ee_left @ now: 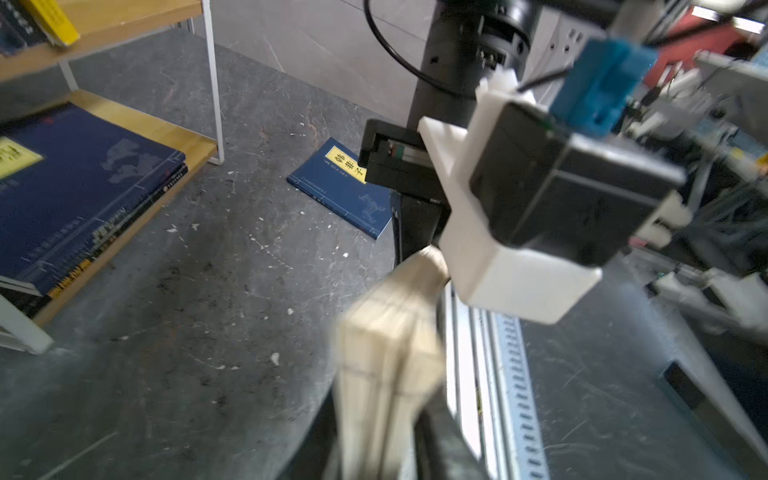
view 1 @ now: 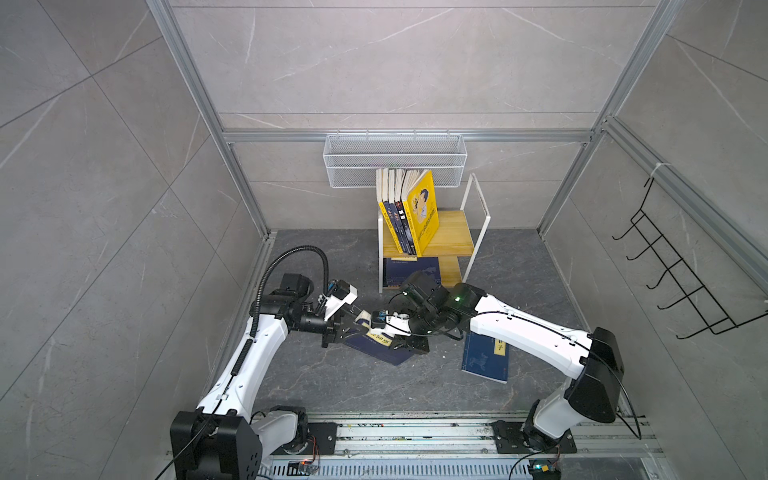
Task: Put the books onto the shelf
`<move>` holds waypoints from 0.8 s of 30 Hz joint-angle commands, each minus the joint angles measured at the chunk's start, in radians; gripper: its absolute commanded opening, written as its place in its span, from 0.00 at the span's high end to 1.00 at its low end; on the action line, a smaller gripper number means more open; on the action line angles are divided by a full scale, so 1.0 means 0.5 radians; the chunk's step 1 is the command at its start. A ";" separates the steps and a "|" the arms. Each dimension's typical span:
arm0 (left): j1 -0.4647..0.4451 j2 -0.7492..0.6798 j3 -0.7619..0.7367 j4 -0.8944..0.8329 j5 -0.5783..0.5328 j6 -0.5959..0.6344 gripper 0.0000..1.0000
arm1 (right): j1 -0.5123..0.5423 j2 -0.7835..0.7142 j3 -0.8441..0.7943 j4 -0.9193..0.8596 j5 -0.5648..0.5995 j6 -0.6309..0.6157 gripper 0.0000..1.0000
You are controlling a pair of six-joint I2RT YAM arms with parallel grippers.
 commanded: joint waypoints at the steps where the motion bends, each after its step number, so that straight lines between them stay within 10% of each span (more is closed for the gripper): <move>1: -0.003 -0.032 -0.008 0.094 0.104 -0.070 1.00 | 0.015 0.007 0.046 0.031 -0.036 0.001 0.99; 10: 0.000 -0.085 0.042 0.207 0.136 -0.429 1.00 | 0.013 -0.255 -0.217 0.287 0.356 0.164 0.60; 24: 0.037 -0.068 -0.200 1.252 -0.472 -2.603 1.00 | 0.596 -0.718 -0.756 0.896 1.983 0.215 0.42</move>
